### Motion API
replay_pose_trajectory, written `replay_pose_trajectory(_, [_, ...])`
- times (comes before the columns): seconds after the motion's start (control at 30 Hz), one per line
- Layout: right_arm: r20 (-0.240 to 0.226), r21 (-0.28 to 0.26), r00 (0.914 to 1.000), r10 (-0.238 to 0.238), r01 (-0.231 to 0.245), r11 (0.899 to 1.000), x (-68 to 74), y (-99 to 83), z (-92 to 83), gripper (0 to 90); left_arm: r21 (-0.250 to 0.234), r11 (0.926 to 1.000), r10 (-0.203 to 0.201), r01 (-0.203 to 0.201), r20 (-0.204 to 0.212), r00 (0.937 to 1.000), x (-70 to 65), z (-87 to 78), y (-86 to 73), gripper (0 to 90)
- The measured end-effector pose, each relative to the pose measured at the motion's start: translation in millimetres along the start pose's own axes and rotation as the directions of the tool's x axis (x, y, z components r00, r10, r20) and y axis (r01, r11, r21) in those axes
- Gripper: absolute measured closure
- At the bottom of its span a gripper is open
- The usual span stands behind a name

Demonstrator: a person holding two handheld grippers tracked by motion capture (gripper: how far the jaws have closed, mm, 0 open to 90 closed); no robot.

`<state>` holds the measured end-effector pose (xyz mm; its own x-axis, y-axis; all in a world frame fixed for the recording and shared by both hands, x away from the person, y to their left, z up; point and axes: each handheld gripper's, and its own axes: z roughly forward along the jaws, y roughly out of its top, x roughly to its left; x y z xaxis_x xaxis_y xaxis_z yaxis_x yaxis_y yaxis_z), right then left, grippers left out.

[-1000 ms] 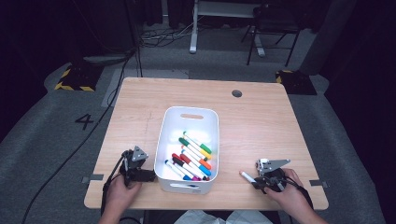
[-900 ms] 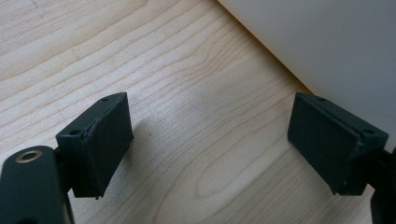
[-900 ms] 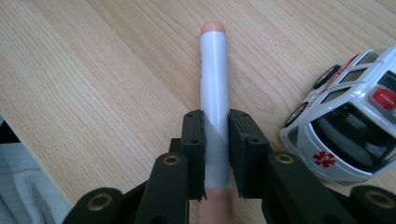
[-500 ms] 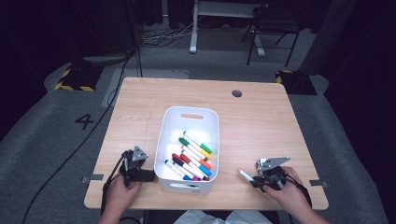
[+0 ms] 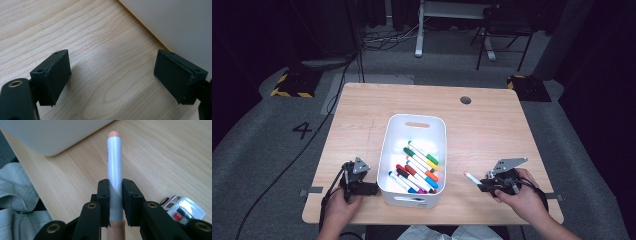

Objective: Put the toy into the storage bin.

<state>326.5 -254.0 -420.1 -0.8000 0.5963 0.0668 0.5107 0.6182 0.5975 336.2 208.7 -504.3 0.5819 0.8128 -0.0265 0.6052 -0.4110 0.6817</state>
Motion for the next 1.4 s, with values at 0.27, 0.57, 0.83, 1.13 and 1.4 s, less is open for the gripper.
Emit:
replay_pose_trajectory(0.27, [-0.028,-0.038,0.9996,-0.003,0.002,0.999,-1.8,16.2,-13.4,76.7,-0.001,1.0000,0.002,-0.002,0.003,1.0000,0.3,-0.1,-0.1,14.3])
replay_pose_trajectory(0.57, [-0.050,-0.085,0.9970,-0.058,0.054,0.995,8.8,50.3,-15.8,76.7,-0.003,1.0000,-0.002,0.002,-0.001,1.0000,0.1,-0.1,-0.3,14.3])
replay_pose_trajectory(0.83, [-0.064,-0.105,0.9925,-0.104,0.097,0.990,13.5,73.3,-15.7,76.7,-0.006,0.9997,-0.024,0.024,-0.017,0.9996,-1.6,-1.0,-1.4,14.4])
replay_pose_trajectory(1.13, [-0.090,-0.137,0.9873,-0.131,0.118,0.983,14.4,107.6,-15.7,76.7,-0.001,0.9992,-0.039,0.039,-0.029,0.9988,-3.3,-1.8,-1.7,15.3])
replay_pose_trajectory(1.4, [-0.125,-0.121,0.9797,-0.157,0.142,0.982,16.2,135.7,-2.2,76.7,-0.001,0.9992,-0.039,0.039,-0.024,0.9989,-3.2,-1.5,-1.2,15.3])
